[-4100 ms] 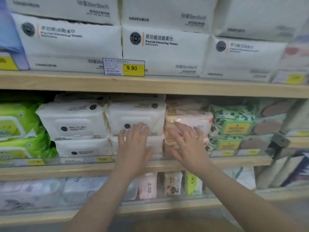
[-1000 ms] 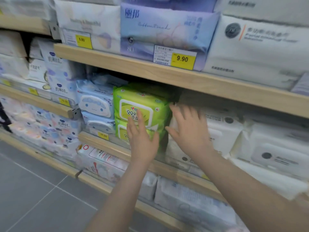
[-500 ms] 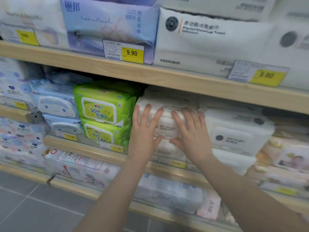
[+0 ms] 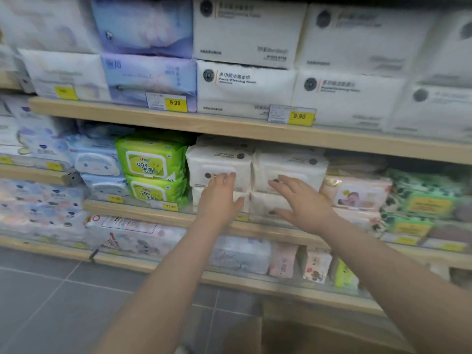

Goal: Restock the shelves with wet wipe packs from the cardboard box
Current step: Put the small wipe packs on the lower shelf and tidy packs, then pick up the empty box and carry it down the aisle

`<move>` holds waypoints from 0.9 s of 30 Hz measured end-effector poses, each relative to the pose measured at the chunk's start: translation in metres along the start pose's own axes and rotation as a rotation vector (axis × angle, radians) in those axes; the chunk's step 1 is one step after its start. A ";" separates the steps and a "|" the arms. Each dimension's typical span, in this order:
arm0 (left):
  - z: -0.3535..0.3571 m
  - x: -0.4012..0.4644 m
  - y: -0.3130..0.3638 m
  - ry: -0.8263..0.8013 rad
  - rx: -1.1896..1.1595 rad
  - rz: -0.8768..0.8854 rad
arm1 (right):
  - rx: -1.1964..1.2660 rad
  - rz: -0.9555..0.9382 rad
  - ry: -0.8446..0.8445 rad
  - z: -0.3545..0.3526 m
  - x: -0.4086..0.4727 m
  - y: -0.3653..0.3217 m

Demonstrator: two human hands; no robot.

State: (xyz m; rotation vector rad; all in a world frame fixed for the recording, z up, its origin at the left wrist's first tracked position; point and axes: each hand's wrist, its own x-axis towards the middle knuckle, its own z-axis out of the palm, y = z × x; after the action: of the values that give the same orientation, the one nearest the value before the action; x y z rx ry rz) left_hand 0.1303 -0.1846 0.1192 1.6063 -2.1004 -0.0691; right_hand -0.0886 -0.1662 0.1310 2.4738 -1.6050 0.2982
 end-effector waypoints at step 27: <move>0.198 -0.265 0.065 -0.483 -0.005 -0.252 | 0.269 0.980 -0.504 0.146 -0.431 0.071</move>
State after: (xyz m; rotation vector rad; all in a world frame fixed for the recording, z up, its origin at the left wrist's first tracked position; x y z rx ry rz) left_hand 0.0411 0.0285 -0.1257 1.9967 -2.2114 -0.6000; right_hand -0.3148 0.1464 -0.1201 1.7666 -3.0880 -0.0143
